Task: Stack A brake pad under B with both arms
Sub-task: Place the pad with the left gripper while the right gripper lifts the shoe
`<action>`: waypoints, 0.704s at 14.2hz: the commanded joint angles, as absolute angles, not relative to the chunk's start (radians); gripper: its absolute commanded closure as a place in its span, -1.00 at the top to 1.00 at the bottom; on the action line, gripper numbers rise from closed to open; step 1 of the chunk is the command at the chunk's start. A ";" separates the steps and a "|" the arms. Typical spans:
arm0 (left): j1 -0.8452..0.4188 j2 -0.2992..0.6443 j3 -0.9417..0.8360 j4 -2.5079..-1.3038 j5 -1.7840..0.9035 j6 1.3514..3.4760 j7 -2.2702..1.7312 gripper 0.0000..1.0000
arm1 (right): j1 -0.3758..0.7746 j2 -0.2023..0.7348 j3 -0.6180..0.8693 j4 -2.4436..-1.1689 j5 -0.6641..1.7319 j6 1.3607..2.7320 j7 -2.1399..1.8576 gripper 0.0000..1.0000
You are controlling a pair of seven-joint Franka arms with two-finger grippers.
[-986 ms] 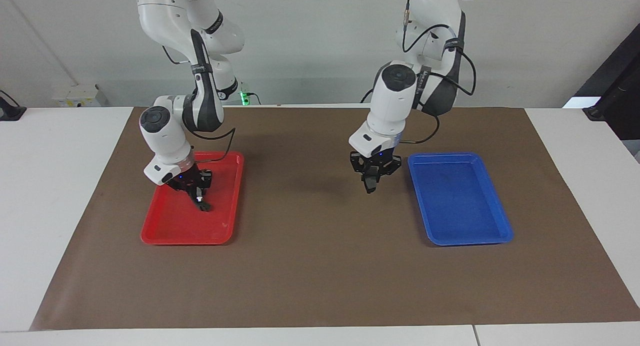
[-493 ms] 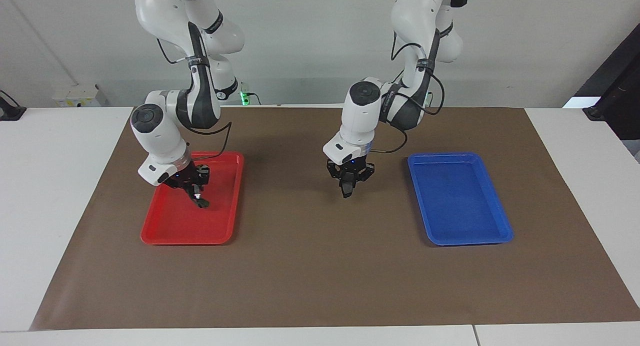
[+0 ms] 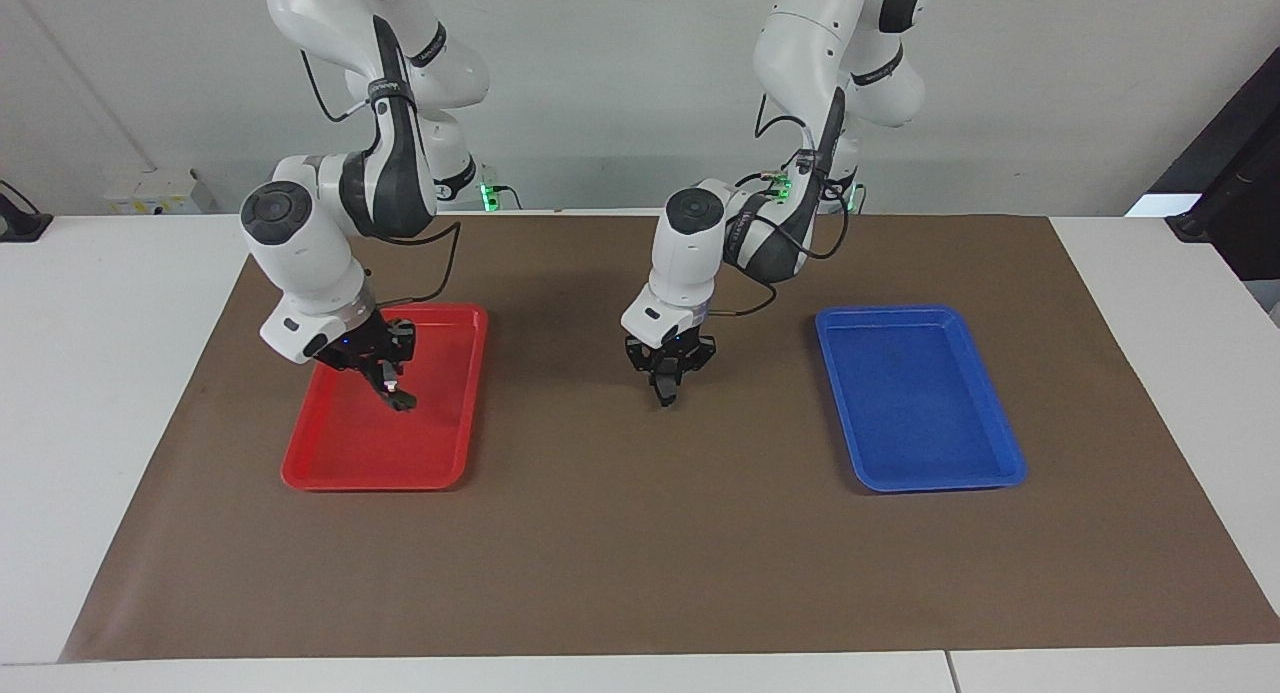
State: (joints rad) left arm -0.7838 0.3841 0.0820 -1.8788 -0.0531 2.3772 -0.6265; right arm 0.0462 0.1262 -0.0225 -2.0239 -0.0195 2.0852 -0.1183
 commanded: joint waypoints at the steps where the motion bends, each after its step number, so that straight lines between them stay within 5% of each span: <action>1: -0.779 0.379 0.094 -1.868 -0.066 2.356 -0.637 0.99 | 0.037 0.120 -0.014 -2.020 -0.002 2.075 -0.137 -1.00; 6: -0.726 0.292 0.104 -1.836 -0.066 2.246 -0.618 1.00 | 0.037 0.118 -0.006 -2.022 -0.002 2.074 -0.130 -1.00; 10: -0.537 0.160 0.103 -1.832 -0.066 2.050 -0.432 1.00 | 0.037 0.120 0.153 -2.023 -0.002 2.092 0.035 -1.00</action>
State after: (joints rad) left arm -0.6248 0.2349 0.1094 -1.8110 -0.0572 2.1393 -0.5479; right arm 0.0455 0.1270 0.0715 -2.0240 -0.0137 2.0856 -0.0237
